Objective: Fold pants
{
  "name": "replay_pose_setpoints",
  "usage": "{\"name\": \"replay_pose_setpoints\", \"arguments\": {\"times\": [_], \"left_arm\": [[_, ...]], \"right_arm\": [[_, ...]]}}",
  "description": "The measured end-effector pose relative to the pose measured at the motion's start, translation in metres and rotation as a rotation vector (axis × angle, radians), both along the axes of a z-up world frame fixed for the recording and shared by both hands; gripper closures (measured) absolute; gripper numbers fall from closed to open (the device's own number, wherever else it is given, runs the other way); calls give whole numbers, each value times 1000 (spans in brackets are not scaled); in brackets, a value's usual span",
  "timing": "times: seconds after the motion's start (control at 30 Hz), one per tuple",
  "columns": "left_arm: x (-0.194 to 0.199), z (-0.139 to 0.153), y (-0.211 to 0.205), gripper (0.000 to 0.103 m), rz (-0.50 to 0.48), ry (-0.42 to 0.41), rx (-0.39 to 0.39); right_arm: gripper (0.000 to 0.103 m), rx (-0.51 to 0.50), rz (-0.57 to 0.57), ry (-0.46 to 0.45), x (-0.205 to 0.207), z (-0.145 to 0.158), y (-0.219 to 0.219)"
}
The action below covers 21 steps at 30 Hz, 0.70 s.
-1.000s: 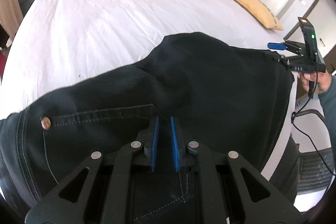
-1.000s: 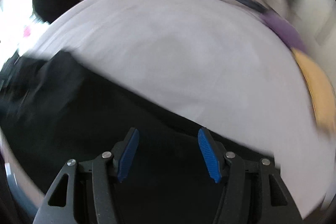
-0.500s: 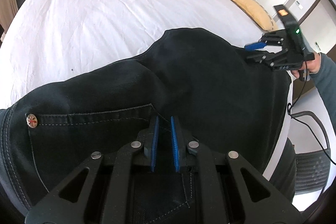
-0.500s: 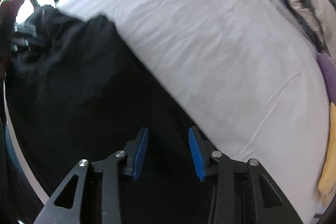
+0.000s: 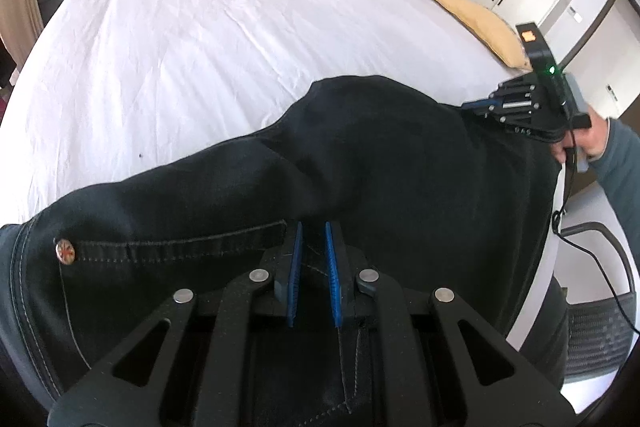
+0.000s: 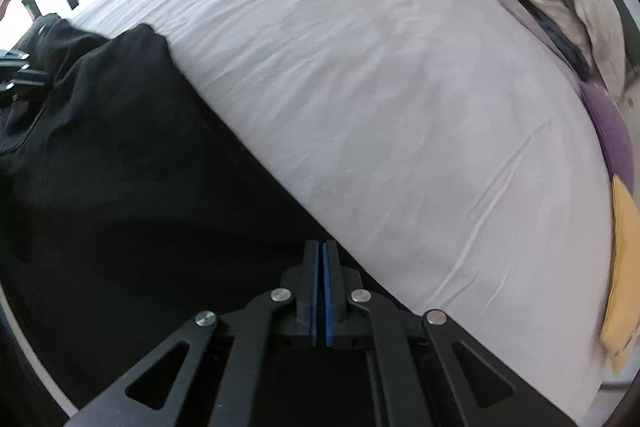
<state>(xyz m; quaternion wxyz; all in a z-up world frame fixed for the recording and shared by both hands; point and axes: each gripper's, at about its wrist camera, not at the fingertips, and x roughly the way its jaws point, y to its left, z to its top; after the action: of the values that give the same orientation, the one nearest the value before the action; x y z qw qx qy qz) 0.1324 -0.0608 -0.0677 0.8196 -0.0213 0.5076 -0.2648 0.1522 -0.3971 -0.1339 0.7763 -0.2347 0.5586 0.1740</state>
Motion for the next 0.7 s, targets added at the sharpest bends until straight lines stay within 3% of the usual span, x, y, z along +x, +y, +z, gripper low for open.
{"name": "replay_pose_setpoints", "arguments": {"times": [0.1, 0.27, 0.33, 0.4, 0.47, 0.57, 0.67, 0.7], "left_arm": [[2, -5, 2, 92, 21, 14, -3], [-3, 10, 0, 92, 33, -31, -12], [-3, 18, 2, 92, 33, -56, -29], [-4, 28, 1, 92, 27, -78, -61], [-2, 39, -7, 92, 2, -97, -106], [2, 48, -37, 92, -94, -112, -130], [11, 48, -84, 92, -240, -118, -147], [19, 43, -106, 92, -279, -110, -111]], "right_arm": [[103, -23, -58, -52, 4, -9, -5], [103, -45, -178, -114, 13, -6, -21], [103, 38, -163, -139, 3, 15, -22], [85, 94, -156, -186, -14, 40, -22], [85, 215, -157, -180, -34, 62, -25], [84, 361, -186, -116, -55, 65, -26], [84, 423, -236, -78, -83, 48, -35], [84, 424, -275, -71, -84, 41, -40]]}}
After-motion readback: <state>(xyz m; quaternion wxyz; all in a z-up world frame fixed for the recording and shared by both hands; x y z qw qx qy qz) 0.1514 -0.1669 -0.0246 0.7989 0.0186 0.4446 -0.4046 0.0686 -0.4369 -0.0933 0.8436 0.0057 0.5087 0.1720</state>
